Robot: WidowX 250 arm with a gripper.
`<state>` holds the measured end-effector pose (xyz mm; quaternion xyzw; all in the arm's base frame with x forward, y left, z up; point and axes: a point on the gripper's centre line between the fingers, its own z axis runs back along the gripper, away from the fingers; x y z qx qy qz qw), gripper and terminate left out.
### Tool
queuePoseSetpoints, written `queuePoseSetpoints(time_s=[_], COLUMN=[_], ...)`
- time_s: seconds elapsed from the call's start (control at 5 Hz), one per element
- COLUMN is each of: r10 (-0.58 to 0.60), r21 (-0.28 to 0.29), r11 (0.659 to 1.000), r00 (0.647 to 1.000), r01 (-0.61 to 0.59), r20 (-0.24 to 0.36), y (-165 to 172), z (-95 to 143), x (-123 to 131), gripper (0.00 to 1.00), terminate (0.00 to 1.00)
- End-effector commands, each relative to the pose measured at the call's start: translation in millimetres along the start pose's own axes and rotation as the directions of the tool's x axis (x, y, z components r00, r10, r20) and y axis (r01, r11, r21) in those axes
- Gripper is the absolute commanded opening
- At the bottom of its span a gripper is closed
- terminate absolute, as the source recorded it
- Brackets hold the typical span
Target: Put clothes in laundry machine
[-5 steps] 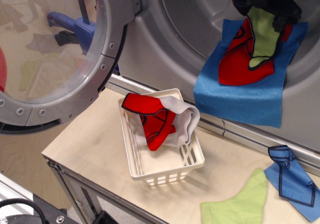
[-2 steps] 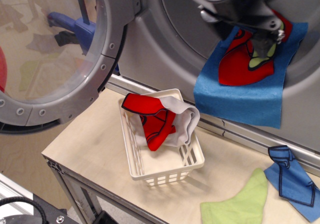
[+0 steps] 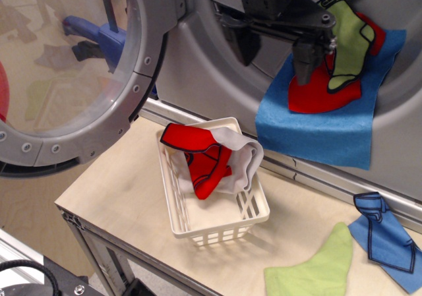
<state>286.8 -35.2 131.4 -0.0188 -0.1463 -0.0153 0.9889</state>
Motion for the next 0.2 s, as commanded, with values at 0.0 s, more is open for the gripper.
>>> queuePoseSetpoints(time_s=[0.0], r10=[0.006], r21=[0.002], r11=[1.0], r00=[0.999], r01=[-0.006], r20=[0.044], y=[4.2], z=[25.6], x=[13.8], gripper=[1.0], terminate=[1.0])
